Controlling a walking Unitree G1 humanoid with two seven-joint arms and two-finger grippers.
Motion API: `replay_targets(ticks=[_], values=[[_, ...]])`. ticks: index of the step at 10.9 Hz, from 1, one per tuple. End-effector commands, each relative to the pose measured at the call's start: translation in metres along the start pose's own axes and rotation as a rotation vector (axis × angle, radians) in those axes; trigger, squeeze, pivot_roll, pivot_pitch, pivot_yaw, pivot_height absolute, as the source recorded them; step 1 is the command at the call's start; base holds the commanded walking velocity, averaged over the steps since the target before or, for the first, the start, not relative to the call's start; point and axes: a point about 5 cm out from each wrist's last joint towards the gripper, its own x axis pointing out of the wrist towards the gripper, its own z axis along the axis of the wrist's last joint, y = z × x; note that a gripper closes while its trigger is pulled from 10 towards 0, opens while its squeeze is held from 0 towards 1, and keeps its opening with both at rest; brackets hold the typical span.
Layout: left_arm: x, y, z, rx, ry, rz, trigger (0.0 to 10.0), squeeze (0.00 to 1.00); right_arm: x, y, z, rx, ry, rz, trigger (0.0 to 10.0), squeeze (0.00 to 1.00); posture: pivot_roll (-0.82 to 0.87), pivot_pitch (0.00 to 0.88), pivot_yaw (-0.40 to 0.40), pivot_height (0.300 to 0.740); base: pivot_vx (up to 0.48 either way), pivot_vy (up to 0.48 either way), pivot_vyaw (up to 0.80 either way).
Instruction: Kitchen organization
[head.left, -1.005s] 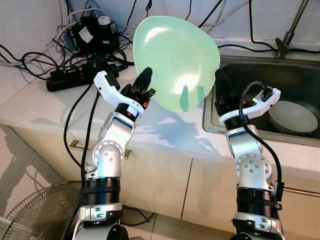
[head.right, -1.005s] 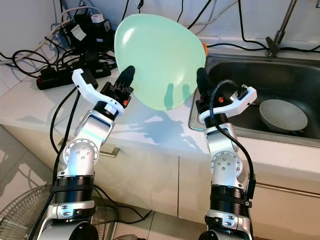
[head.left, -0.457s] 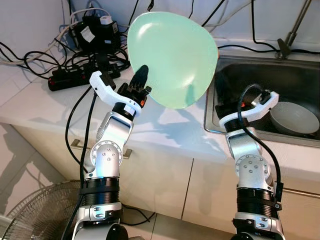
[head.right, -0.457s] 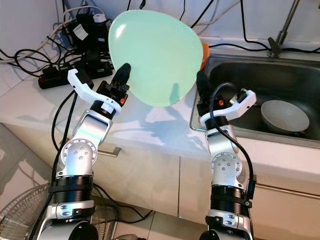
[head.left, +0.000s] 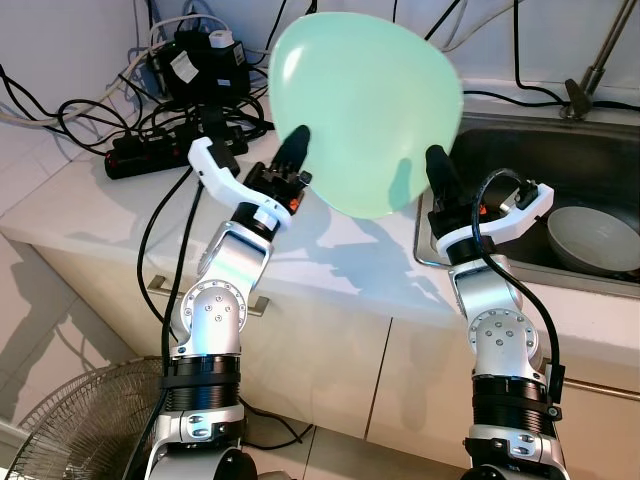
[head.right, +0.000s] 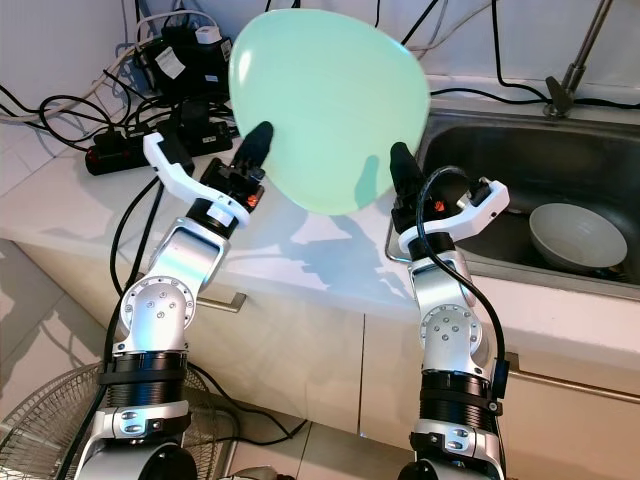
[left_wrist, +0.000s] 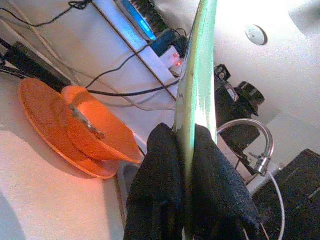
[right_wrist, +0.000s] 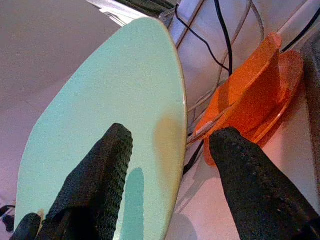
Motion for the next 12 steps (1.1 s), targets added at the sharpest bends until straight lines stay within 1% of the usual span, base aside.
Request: replay_targets(ticks=[1, 3, 4, 5, 8, 12], values=[[0.006, -0.02, 0.001, -0.047, -0.032, -0.095, 10.0, 0.0, 0.002, 0.002, -0.003, -0.002, 0.012, 0.008, 10.0, 0.0, 0.08, 0.0, 0.065, 0.74, 0.0, 0.0, 0.0], [0.005, -0.02, -0.002, -0.057, -0.012, -0.102, 10.0, 0.0, 0.002, 0.002, -0.003, 0.008, 0.011, 0.009, 10.0, 0.0, 0.09, 0.0, 0.064, 0.74, 0.0, 0.0, 0.0], [0.005, -0.019, -0.003, -0.06, -0.007, -0.101, 10.0, 0.0, 0.003, 0.003, -0.003, 0.02, 0.002, 0.011, 8.4, 0.0, 0.08, 0.0, 0.065, 0.74, 0.0, 0.0, 0.0], [0.005, -0.018, -0.005, -0.062, -0.002, -0.099, 10.0, 0.0, 0.004, 0.004, -0.002, 0.029, -0.006, 0.016, 0.0, 0.0, 0.08, 0.0, 0.066, 0.74, 0.0, 0.0, 0.0], [0.004, -0.016, -0.008, -0.065, 0.014, -0.09, 10.0, 0.0, 0.004, 0.006, 0.0, 0.052, -0.019, 0.023, 0.0, 0.0, 0.08, 0.0, 0.066, 0.74, 0.0, 0.0, 0.0], [0.002, -0.004, -0.018, -0.012, 0.064, -0.026, 10.0, 0.0, 0.004, 0.011, 0.005, 0.126, -0.057, 0.054, 0.0, 0.0, 0.08, 0.0, 0.065, 0.74, 0.0, 0.0, 0.0]])
